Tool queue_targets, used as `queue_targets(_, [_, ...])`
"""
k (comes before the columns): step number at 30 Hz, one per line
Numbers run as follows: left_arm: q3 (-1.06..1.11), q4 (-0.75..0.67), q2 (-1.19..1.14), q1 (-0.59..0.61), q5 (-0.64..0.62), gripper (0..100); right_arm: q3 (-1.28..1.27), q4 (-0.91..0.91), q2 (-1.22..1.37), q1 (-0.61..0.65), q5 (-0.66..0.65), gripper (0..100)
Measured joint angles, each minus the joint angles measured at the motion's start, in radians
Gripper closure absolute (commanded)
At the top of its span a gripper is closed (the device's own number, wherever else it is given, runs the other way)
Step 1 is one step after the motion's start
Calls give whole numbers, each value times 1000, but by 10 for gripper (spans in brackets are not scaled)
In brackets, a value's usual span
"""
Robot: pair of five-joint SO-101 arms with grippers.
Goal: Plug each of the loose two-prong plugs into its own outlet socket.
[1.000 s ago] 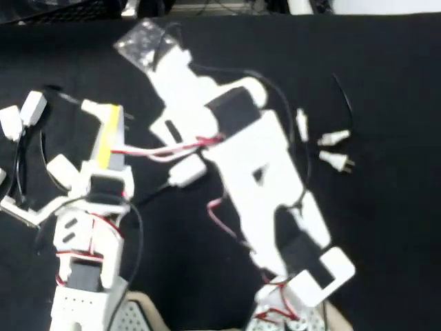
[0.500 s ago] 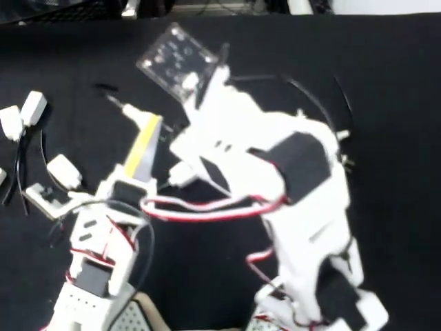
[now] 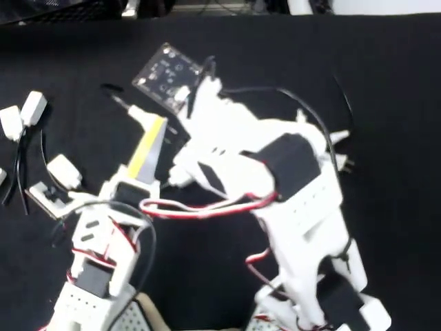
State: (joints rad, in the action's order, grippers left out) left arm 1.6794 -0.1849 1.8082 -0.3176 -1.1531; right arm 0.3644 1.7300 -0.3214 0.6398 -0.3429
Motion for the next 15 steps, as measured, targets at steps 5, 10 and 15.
queue_targets(5, [0,0,0,-92,2,970,-6,0,0,-48,-26,986])
queue_targets(10, [5,-2,0,-140,6,970,-6,0,14,-58,-38,986])
queue_targets(15, [6,-2,0,-146,8,970,-6,0,25,-68,-55,986])
